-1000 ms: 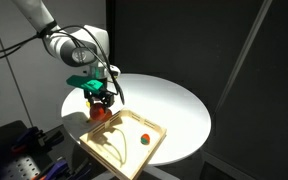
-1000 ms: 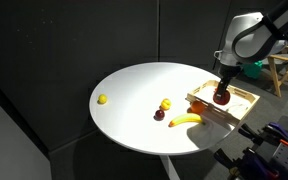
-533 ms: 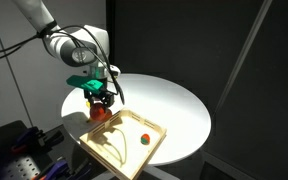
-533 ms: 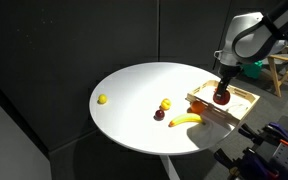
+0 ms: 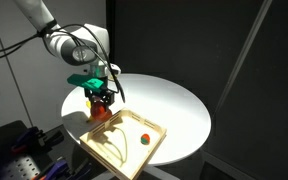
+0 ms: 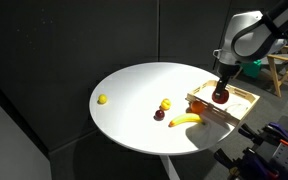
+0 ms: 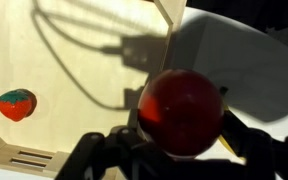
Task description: Remove the big red tomato from the box
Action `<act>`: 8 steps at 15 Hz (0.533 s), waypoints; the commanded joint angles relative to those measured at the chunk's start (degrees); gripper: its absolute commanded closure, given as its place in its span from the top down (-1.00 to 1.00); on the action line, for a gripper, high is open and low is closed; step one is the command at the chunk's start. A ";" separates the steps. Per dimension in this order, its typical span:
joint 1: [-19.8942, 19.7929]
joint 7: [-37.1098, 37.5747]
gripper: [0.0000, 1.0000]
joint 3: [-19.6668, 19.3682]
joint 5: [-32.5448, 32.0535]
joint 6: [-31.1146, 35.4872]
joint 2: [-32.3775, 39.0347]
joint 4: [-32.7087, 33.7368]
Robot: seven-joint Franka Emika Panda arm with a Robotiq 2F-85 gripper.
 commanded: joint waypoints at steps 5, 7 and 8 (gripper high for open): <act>1.82 3.67 0.12 2.53 -1.24 -5.77 -0.11 4.64; 2.57 5.59 0.12 3.32 -2.38 -6.92 0.46 5.73; 2.98 6.66 0.12 3.72 -3.08 -7.02 0.74 6.18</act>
